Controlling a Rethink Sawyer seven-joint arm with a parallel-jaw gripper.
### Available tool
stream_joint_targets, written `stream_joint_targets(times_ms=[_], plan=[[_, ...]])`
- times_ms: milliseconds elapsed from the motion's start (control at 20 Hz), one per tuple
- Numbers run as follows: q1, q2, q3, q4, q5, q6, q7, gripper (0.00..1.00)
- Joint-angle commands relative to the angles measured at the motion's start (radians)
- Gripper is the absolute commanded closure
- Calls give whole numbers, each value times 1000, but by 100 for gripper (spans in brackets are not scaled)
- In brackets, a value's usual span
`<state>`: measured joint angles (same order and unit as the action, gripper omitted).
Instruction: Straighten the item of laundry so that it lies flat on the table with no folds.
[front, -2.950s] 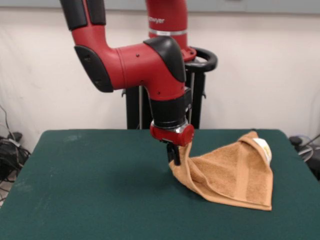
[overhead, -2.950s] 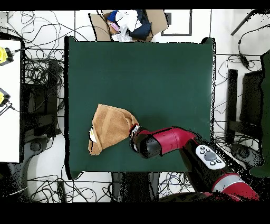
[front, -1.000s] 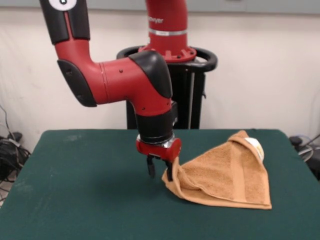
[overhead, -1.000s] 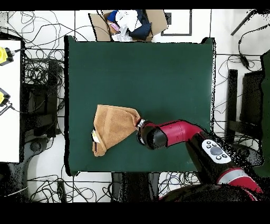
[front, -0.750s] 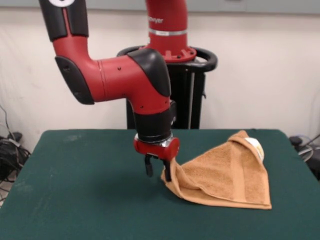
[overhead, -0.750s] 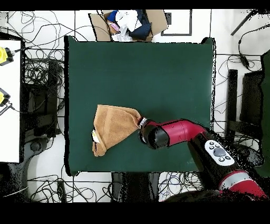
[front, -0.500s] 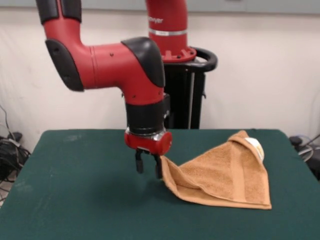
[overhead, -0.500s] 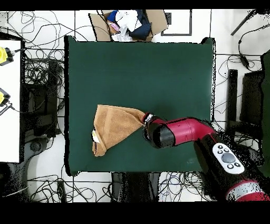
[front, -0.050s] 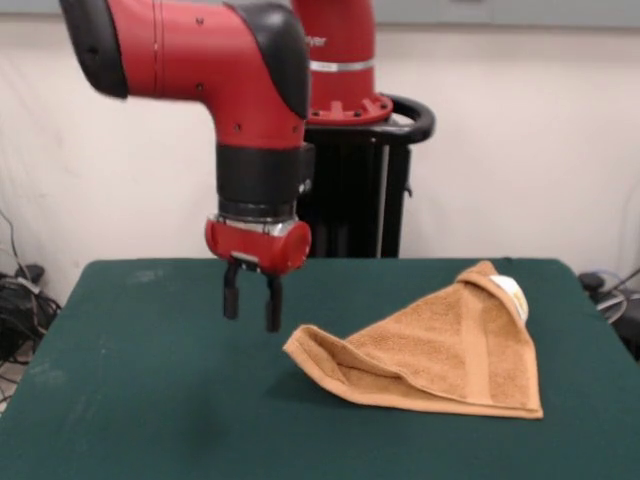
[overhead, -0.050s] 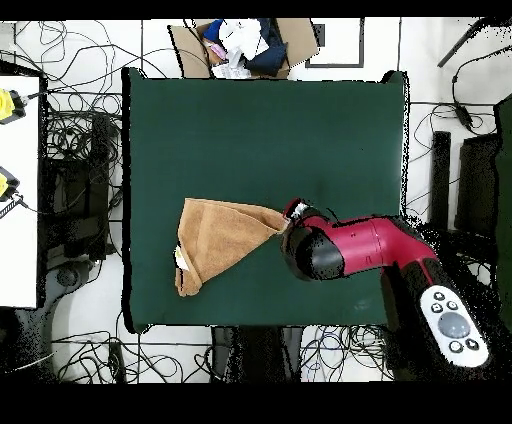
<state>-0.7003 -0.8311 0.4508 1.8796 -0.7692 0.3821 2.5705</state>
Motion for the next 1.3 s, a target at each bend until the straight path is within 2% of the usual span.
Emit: stream_joint_targets(times_ms=[50,250,600,900,1200,1300], plan=[[86,-26,19,103,45,67,-39,0],[151,37,-9,126,83,7,66,0],[303,64,-108,141,157,-64,202,0],[413,83,-195,121,203,-113,235,0],[506,157,-283,63,254,-199,230,0],[512,164,-289,47,279,-207,219,0]])
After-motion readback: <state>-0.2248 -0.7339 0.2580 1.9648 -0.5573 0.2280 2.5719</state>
